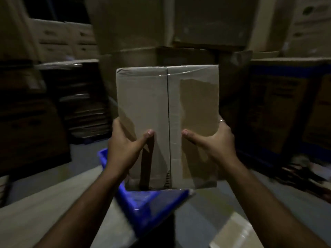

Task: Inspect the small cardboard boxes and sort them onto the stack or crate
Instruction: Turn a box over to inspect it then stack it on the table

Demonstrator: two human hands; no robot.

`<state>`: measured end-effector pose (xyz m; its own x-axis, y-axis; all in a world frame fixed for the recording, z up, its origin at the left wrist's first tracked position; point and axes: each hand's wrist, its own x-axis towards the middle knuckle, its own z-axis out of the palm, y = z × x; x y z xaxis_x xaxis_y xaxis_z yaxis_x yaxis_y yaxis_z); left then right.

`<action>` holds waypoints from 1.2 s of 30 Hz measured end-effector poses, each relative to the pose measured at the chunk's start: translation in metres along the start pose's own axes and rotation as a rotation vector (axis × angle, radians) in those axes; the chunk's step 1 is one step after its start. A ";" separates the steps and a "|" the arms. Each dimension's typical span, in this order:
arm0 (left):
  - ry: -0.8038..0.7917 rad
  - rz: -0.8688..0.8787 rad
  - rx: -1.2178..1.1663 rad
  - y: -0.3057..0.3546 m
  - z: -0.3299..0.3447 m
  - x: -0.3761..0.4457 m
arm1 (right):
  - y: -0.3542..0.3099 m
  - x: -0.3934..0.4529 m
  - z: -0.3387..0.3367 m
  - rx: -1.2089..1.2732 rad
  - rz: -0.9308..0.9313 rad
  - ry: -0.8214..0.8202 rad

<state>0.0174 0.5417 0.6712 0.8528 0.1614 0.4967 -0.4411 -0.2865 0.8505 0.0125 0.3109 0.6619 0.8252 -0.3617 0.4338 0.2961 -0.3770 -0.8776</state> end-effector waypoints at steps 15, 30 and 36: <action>0.512 0.028 0.340 -0.023 -0.363 0.027 | -0.187 -0.078 0.346 0.267 -0.215 -0.371; 0.733 -0.072 0.487 -0.025 -0.344 0.023 | -0.204 -0.076 0.348 0.201 -0.364 -0.310; 0.667 -0.078 0.281 -0.015 -0.375 0.019 | -0.208 -0.081 0.330 0.549 -0.280 -0.567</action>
<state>-0.0643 0.9030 0.7326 0.4871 0.7072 0.5125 -0.2209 -0.4679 0.8557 0.0430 0.6998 0.7419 0.7598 0.2221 0.6111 0.5972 0.1332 -0.7910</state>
